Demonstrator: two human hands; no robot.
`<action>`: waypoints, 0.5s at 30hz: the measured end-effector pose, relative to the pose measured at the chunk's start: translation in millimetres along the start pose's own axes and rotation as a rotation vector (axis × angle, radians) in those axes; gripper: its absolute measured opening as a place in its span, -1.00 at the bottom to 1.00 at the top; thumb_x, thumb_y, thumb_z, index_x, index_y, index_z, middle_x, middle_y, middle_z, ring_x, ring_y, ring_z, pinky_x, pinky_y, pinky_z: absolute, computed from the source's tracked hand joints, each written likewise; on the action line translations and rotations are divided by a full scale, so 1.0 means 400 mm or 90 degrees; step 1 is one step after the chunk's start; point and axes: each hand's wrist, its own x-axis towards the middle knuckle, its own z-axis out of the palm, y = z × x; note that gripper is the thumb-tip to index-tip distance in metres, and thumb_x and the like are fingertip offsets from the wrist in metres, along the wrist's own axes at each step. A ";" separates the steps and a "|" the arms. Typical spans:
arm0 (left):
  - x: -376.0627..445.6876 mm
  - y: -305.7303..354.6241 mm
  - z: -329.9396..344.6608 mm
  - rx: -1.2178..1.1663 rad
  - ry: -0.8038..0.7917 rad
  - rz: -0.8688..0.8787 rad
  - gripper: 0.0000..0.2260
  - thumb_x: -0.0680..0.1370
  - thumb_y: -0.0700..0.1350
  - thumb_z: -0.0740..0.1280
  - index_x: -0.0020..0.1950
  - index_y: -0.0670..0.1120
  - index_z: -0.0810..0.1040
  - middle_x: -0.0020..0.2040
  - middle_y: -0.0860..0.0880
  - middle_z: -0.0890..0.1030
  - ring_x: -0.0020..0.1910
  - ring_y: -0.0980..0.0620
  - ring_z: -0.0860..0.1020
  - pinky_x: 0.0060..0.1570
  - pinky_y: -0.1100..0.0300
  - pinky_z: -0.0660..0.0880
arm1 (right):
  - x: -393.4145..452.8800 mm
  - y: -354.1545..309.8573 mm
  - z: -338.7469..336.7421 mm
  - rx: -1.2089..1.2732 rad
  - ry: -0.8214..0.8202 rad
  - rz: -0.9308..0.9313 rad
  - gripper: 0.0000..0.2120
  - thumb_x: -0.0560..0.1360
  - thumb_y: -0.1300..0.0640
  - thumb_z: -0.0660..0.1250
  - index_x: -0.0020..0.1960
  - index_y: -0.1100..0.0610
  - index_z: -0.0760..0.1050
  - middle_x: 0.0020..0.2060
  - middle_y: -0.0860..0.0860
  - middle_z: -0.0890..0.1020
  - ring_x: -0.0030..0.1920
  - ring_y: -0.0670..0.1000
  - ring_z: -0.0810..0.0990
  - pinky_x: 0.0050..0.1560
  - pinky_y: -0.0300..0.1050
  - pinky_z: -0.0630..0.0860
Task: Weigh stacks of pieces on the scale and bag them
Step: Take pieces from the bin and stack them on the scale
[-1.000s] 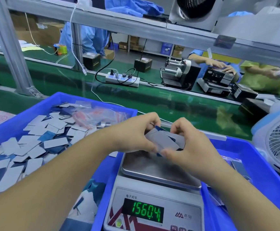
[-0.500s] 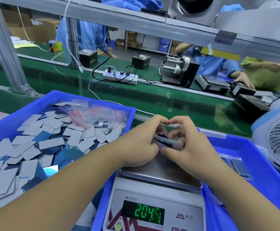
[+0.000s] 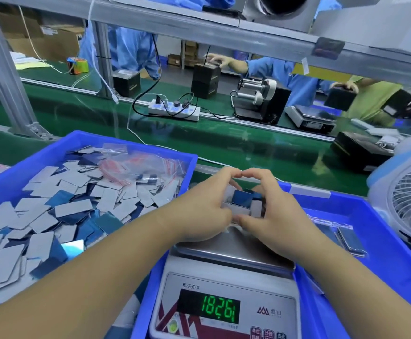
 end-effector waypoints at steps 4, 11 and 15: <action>0.000 0.014 0.013 -0.072 0.011 0.008 -0.32 0.50 -0.35 0.19 0.50 0.21 0.18 0.24 0.19 0.43 0.13 0.31 0.47 -0.02 0.46 0.43 | 0.001 -0.005 0.016 0.012 0.047 -0.027 -0.33 0.41 0.07 0.50 0.26 -0.39 0.17 -0.17 -0.32 0.57 -0.26 -0.23 0.52 -0.29 -0.43 0.36; 0.004 0.004 0.005 -0.076 -0.010 0.016 -0.26 0.47 -0.34 0.18 0.49 0.28 0.08 0.26 0.19 0.42 0.13 0.29 0.48 0.01 0.36 0.48 | 0.001 -0.006 0.021 -0.030 -0.024 -0.023 -0.16 0.43 0.06 0.42 0.45 -0.34 -0.06 -0.26 -0.28 0.59 -0.32 -0.17 0.54 -0.35 -0.27 0.40; 0.005 -0.009 -0.025 -0.018 0.068 0.030 -0.46 0.48 -0.23 0.22 0.39 0.23 0.36 0.23 0.18 0.53 0.14 0.25 0.53 0.14 0.25 0.49 | -0.004 -0.001 0.017 -0.037 -0.016 0.002 -0.17 0.46 0.03 0.43 0.44 -0.39 -0.06 -0.12 -0.06 0.61 -0.20 -0.12 0.55 -0.12 -0.03 0.53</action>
